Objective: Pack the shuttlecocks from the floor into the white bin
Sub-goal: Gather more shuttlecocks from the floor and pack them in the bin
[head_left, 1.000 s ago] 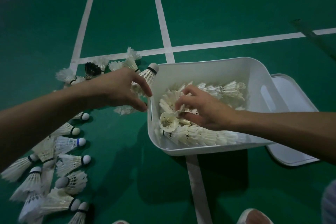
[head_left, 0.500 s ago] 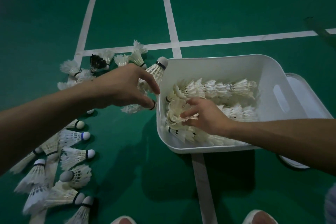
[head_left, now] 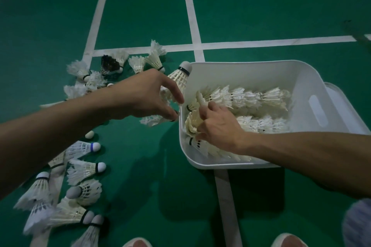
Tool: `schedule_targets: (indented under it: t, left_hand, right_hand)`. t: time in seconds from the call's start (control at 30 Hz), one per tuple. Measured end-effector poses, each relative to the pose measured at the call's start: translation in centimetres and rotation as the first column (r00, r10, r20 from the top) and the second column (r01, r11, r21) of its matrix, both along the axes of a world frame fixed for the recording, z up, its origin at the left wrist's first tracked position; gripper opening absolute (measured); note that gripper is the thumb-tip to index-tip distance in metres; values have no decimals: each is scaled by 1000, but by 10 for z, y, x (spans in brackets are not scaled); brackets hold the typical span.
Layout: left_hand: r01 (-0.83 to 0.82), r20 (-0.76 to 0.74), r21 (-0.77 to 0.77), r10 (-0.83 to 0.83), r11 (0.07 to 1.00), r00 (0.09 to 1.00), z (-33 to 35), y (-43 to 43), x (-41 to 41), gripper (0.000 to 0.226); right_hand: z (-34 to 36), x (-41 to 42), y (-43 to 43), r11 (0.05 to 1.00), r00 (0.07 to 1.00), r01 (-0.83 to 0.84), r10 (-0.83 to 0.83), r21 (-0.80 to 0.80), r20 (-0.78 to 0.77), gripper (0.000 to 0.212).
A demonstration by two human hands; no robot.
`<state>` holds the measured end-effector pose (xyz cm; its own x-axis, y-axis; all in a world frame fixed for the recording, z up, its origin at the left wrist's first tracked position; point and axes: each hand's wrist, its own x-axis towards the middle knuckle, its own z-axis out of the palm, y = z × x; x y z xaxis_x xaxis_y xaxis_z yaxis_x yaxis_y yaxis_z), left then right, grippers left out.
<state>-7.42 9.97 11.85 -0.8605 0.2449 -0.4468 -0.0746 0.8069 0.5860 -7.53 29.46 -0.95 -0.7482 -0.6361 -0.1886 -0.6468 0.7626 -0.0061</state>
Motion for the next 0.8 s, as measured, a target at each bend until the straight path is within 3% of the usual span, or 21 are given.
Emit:
schedule_targets:
  t: [0.13, 0.37, 0.43, 0.57, 0.63, 0.8]
  left_hand:
    - [2, 22, 19, -3, 1000, 1000, -4, -2, 0, 34]
    - [10, 18, 22, -11, 1000, 1000, -4, -3, 2, 34]
    - [14, 15, 17, -14, 1000, 1000, -4, -3, 2, 33]
    - [17, 12, -1, -17, 1000, 1000, -2, -2, 2, 32]
    - [20, 8, -14, -20, 1000, 1000, -1, -2, 3, 31]
    - [18, 15, -22, -17, 1000, 1000, 1, 0, 4, 31]
  right_hand:
    - [1, 1, -2, 996, 998, 38, -34, -80, 50, 32]
    - [-2, 0, -2, 999, 997, 22, -19, -45, 71, 41]
    - [-3, -1, -4, 989, 991, 99, -88, -113, 99, 35]
    - [-5, -5, -5, 899, 933, 351, -310, -262, 186, 25]
    - [-4, -6, -3, 830, 879, 467, -400, -305, 259, 32]
    - [2, -6, 1, 678, 770, 632, -494, -375, 404, 27]
